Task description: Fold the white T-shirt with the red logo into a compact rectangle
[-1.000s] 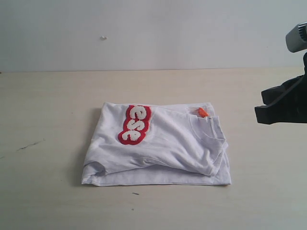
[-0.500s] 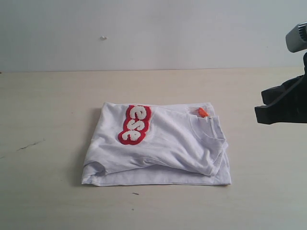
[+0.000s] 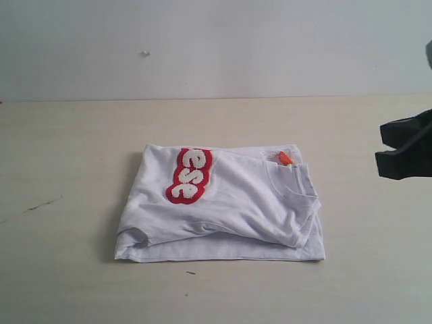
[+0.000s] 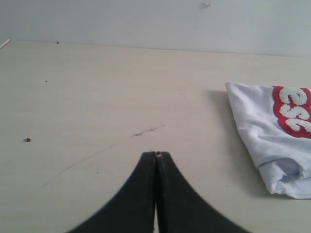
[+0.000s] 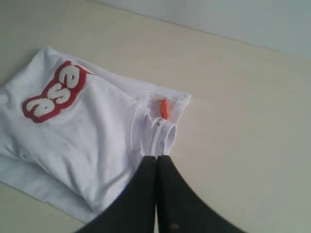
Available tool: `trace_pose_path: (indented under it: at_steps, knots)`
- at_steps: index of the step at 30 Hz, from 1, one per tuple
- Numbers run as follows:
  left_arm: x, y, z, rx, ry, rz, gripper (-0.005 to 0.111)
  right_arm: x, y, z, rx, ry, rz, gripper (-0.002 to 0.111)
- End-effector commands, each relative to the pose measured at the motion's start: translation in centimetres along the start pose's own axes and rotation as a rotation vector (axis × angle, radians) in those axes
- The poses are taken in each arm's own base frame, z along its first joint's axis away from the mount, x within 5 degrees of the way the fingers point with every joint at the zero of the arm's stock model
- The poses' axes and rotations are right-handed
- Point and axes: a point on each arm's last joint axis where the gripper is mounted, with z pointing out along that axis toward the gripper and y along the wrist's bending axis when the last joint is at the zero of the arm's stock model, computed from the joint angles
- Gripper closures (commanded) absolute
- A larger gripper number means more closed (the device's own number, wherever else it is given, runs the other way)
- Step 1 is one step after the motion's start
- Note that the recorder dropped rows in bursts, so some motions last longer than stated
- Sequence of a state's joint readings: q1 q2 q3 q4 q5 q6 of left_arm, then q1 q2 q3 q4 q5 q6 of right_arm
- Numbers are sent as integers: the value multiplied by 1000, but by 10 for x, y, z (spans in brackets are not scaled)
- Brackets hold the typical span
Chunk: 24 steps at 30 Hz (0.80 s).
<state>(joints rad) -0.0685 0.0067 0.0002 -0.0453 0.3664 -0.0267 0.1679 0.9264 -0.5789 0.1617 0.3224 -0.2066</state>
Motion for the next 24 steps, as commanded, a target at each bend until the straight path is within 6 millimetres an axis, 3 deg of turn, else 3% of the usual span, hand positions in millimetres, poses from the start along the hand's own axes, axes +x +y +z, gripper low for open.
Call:
trace_pose_path:
  at_steps: [1, 12, 24]
  knots:
    - [-1, 0, -1, 0, -19, -2, 107, 2, -9, -24, 61, -112, 30, 108]
    - [-1, 0, -1, 0, -19, -2, 107, 23, -31, -63, 263, -234, 134, 108]
    - [-1, 0, -1, 0, -19, -2, 107, 66, -34, -70, 386, -248, 189, 108]
